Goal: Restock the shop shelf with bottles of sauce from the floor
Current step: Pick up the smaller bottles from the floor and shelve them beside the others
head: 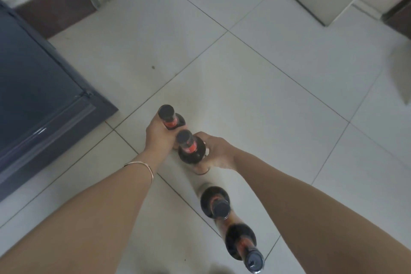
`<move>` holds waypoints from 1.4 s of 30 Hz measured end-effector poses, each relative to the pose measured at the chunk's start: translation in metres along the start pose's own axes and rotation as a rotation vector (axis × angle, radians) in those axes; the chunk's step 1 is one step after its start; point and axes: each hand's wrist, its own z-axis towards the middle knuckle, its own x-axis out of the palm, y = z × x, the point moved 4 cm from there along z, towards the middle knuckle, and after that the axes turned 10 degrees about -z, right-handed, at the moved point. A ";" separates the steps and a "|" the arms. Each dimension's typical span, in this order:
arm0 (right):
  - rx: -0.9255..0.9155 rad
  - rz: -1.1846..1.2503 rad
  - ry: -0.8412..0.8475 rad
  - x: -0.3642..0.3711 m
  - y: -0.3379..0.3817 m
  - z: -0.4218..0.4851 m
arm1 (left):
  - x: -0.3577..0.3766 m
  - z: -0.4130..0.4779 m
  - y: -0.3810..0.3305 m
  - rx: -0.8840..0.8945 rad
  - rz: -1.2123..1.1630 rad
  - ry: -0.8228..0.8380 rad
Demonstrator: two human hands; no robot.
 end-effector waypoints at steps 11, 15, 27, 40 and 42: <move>0.023 0.165 -0.213 -0.076 0.117 -0.087 | -0.085 -0.080 -0.123 -0.004 0.109 -0.124; -0.014 0.128 -0.270 -0.119 0.196 -0.146 | -0.115 -0.132 -0.210 0.034 0.139 -0.132; -0.265 -0.016 -0.386 -0.252 0.458 -0.320 | -0.230 -0.281 -0.487 0.218 0.018 -0.210; -0.605 -0.049 -0.414 -0.277 0.706 -0.388 | -0.405 -0.364 -0.649 0.425 -0.082 -0.497; -0.633 -0.074 -0.412 -0.268 0.739 -0.382 | -0.432 -0.363 -0.657 0.429 -0.068 -0.535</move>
